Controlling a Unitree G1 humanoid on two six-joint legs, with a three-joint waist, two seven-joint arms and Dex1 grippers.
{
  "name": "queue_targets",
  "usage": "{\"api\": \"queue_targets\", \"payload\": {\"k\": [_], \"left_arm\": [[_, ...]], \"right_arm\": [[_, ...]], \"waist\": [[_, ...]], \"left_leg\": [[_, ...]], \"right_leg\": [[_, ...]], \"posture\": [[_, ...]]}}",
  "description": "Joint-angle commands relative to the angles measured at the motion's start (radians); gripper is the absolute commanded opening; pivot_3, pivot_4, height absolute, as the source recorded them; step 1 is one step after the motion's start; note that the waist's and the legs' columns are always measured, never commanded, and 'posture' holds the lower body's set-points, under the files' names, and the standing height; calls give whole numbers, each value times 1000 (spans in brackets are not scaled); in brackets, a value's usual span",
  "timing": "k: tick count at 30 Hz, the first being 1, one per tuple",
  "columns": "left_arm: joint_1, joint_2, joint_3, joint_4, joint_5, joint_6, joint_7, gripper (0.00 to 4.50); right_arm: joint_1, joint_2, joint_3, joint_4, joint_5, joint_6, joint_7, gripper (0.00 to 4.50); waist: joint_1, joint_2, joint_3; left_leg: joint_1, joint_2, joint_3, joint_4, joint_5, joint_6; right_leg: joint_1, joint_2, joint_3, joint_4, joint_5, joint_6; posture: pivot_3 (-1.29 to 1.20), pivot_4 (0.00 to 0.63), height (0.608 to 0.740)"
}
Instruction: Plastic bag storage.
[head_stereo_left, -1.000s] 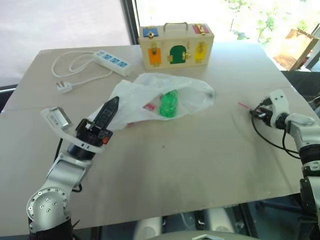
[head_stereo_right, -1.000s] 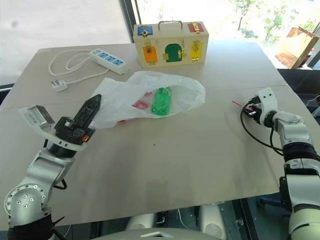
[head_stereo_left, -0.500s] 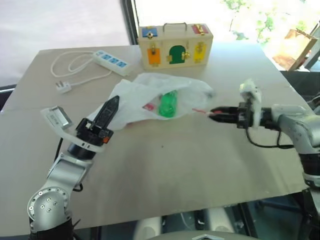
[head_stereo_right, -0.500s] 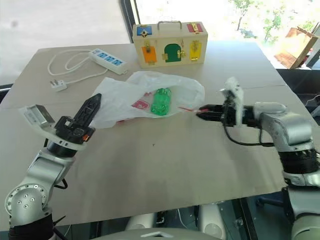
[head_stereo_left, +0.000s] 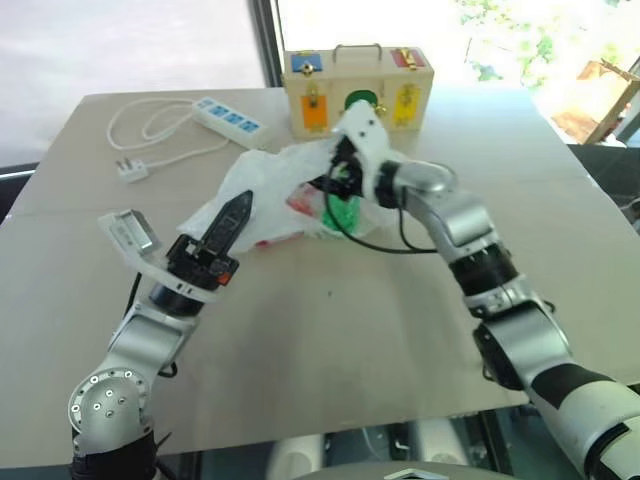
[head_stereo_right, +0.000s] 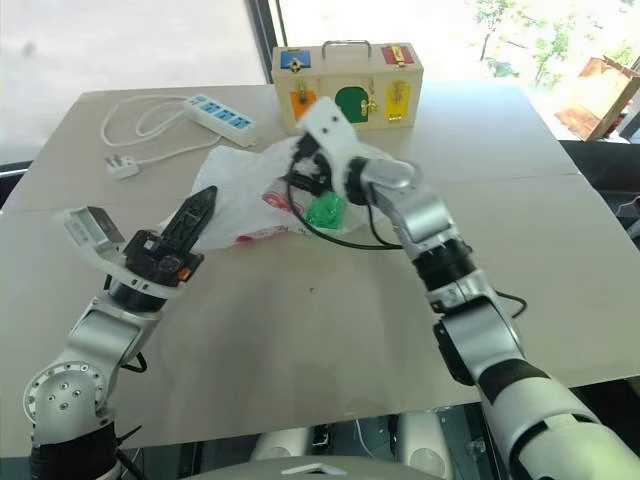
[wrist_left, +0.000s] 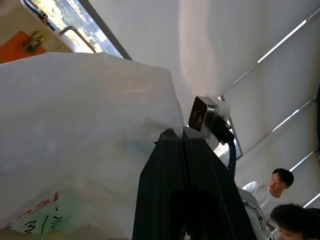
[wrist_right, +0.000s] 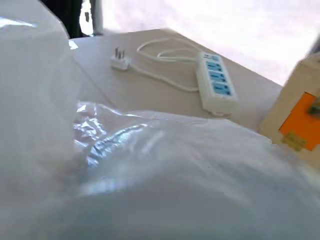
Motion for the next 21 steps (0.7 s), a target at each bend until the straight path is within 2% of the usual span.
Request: {"api": "queue_targets", "payload": {"k": [1, 4, 9, 11, 14, 18, 21], "left_arm": [[11, -10, 10, -31, 4, -17, -9, 0], [9, -18, 5, -30, 9, -20, -7, 0], [-7, -7, 6, -16, 9, -14, -13, 0], [-12, -1, 10, -9, 7, -10, -16, 0], [-16, 4, 11, -4, 7, -8, -20, 0], [-24, 9, 13, 3, 8, -6, -22, 0], [-25, 10, 14, 7, 9, -4, -23, 0]], "right_arm": [[90, -117, -4, -174, 78, 115, 159, 4426], [182, -244, -15, -309, 134, 211, 259, 4426], [253, -354, -51, -404, 184, 287, 302, 4426], [264, -391, -77, -385, 156, 272, 274, 4426], [237, -408, -113, -262, 73, 204, 174, 4426], [159, -370, -143, -88, -11, 122, 34, 4426], [127, -331, -141, -33, -20, 92, 26, 4426]], "waist": [[0, 0, 0], [3, 1, 1], [-20, 1, 1], [-20, 1, 1], [-19, 1, 1], [-21, 1, 1], [-23, 1, 1]], "left_leg": [[1, -1, 1, 0, 0, 0], [1, -1, -1, 0, 0, 0], [3, 1, 0, 0, -2, 4], [3, 1, 0, 0, -2, 4], [2, 0, 0, 0, -2, 4], [2, 0, 2, 1, -2, 4], [3, 1, 2, 1, 0, 1]], "right_leg": [[0, 0, 0, 1, 0, 0], [0, 0, -1, 1, 0, 0], [0, 3, 1, 2, 0, 0], [0, 4, 1, 2, 0, -1], [0, 3, 2, 2, 0, 0], [0, 3, 3, 1, -1, -1], [0, 5, 3, 2, 0, 0]], "posture": [[0, 150, 740], [0, 150, 740], [0, 150, 740], [0, 150, 740], [0, 150, 740], [0, 150, 740], [0, 150, 740]]}}
